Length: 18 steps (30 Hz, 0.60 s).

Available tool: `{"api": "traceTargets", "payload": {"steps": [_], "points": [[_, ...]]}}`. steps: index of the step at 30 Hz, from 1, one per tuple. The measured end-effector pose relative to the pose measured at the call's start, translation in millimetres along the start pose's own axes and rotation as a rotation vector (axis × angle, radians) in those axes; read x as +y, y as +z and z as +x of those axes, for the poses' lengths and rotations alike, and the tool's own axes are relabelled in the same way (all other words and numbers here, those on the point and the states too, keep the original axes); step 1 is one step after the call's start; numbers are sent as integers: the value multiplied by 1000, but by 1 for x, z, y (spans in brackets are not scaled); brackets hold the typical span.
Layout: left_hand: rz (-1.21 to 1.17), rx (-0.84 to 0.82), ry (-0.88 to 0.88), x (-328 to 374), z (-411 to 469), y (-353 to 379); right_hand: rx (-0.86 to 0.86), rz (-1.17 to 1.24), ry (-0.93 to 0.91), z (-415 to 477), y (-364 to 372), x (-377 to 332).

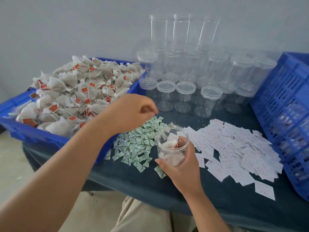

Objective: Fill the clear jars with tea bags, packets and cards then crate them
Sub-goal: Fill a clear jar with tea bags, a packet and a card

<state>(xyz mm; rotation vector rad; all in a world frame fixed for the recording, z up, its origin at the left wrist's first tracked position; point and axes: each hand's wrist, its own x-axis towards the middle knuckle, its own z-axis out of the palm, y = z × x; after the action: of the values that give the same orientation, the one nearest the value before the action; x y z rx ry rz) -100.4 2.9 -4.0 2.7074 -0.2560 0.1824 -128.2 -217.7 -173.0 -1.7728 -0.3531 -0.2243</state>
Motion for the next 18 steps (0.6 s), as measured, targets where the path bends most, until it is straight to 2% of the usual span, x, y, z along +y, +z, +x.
{"api": "traceTargets", "payload": {"steps": [2, 4, 7, 8, 16, 18], "points": [[254, 45, -186, -43, 10, -10, 3, 7, 1, 0, -1, -1], [431, -25, -369, -91, 16, -16, -6, 0, 2, 0, -1, -2], [509, -265, -437, -140, 11, -11, -18, -4, -1, -1, 0, -2], [501, -265, -422, -148, 8, -7, -19, -1, 1, 0, 0, -1], [132, 277, -423, -176, -3, -5, -37, 4, 38, 1, 1, 0], [63, 288, -449, -179, -1, -8, -33, 6, 34, 1, 0, 1]]}}
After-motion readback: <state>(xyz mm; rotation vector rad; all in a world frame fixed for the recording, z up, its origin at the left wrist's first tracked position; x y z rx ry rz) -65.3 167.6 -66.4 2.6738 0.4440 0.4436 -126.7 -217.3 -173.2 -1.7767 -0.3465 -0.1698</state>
